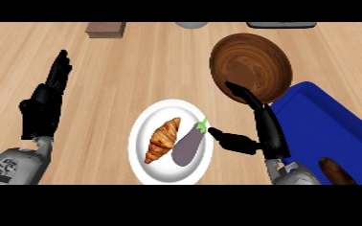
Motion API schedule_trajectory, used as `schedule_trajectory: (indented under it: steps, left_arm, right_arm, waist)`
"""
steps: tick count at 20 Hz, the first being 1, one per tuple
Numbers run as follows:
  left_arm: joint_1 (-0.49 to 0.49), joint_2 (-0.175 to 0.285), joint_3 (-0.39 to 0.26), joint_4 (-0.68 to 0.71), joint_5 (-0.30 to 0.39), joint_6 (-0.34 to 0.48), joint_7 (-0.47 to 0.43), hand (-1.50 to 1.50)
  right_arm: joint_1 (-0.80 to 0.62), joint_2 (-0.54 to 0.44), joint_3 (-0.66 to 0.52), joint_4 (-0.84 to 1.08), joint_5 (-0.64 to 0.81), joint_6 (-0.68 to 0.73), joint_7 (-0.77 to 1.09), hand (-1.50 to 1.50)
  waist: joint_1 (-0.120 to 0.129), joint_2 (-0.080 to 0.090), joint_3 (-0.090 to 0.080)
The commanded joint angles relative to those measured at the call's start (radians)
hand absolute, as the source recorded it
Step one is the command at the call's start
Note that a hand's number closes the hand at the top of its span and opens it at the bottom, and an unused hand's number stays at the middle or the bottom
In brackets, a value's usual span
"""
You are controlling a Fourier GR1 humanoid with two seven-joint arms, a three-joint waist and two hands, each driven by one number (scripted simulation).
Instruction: Pick the croissant from the plate and place it in the bowl
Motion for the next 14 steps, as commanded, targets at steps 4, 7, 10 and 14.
schedule_trajectory:
  steps: [4, 7, 10, 14]
  left_arm:
    - [-0.02, -0.023, 0.006, -0.001, -0.019, 0.005, 0.023, 0.0]
    - [-0.06, -0.022, 0.001, -0.006, -0.019, -0.007, 0.057, 0.0]
    - [-0.048, -0.033, -0.009, -0.013, -0.015, -0.021, 0.053, 0.0]
    - [-0.058, -0.016, 0.012, -0.041, -0.015, -0.034, 0.072, 0.0]
  right_arm:
    - [-0.139, -0.096, 0.128, -0.124, 0.185, 0.16, 0.375, -1.5]
    - [-0.277, -0.057, 0.181, -0.075, 0.219, 0.273, 0.557, -1.5]
    - [-0.39, -0.017, 0.216, -0.057, 0.221, 0.394, 0.734, -1.5]
    - [-0.514, 0.07, 0.204, 0.069, 0.13, 0.554, 0.833, -1.5]
  waist:
    - [0.01, -0.001, -0.001]
    - [0.02, 0.002, -0.002]
    - [0.029, 0.001, -0.002]
    - [0.037, 0.004, 0.0]
